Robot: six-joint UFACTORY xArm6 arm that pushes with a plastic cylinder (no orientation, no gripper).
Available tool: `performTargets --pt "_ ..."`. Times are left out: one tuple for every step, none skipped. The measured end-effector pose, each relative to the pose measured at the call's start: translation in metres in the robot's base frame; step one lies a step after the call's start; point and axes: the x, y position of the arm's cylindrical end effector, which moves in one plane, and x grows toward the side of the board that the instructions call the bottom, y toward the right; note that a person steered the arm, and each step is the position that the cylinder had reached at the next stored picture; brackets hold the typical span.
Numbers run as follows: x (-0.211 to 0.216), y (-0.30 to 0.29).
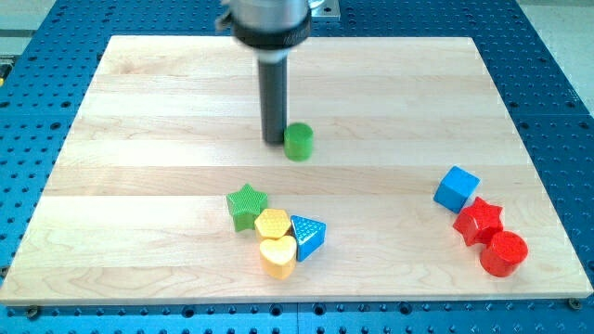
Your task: Move the green circle to the left of the red star
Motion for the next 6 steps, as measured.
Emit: performTargets --pt "0.041 0.107" --pt "0.023 0.084" --pt "0.014 0.144" --pt "0.033 0.160" --pt "0.062 0.158" --pt "0.066 0.172"
